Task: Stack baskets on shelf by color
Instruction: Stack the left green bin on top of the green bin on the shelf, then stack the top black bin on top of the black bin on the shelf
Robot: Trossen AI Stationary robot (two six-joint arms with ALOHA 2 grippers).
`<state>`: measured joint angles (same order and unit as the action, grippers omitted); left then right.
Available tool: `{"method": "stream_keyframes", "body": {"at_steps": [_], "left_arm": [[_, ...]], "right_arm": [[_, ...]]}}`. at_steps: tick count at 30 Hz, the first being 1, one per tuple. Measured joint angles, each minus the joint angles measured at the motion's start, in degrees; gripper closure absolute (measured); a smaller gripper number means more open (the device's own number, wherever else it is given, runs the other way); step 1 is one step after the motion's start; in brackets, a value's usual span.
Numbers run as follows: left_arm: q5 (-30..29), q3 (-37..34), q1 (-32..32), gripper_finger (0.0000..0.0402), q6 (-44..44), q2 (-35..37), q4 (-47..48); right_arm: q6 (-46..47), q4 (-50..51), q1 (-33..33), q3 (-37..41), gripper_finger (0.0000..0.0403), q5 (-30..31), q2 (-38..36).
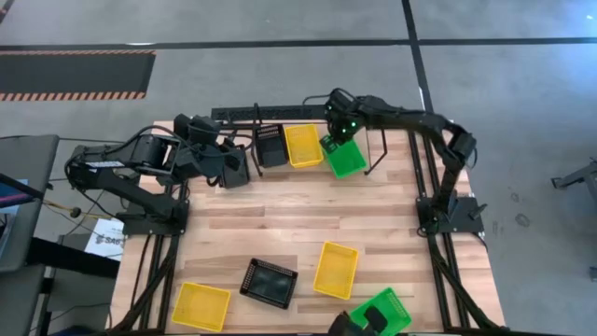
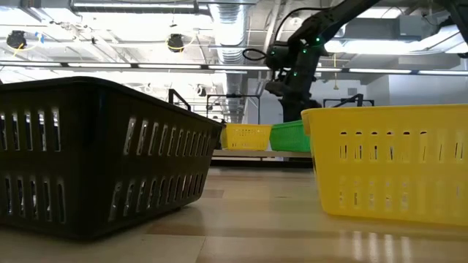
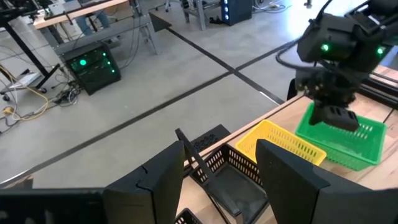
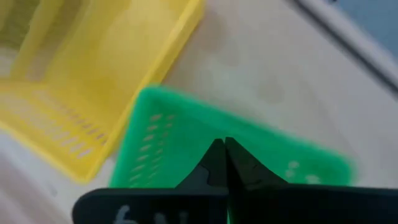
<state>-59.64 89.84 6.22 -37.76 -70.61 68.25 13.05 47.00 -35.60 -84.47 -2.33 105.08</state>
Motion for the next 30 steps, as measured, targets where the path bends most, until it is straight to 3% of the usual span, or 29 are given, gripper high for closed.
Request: {"method": "stream_keyframes", "body": {"at_steps": [9, 17, 26, 30], "left_arm": [[-0.05, 0.00, 0.00, 0.0213, -0.01, -0.01, 0.00], [-0.16, 0.00, 0.00, 0.0213, 0.00, -0.02, 0.01], [1.82, 0.00, 0.00, 0.0213, 1.60, -0.02, 0.18], [8.09, 0.00, 0.00, 0.0213, -0.31, -0.02, 2.99]], "right_arm": [[-1.74, 0.69, -5.03, -2.16, 0.0401, 0.95, 0.00], [-3.06, 0.69, -5.72, -2.14, 0.0401, 0.92, -0.99], [-3.03, 6.35, 2.49, -9.22, 0.0400, 0.92, -15.46], [-0.67, 10.35, 9.38, -11.16, 0.0400, 0.94, -23.77]]}}
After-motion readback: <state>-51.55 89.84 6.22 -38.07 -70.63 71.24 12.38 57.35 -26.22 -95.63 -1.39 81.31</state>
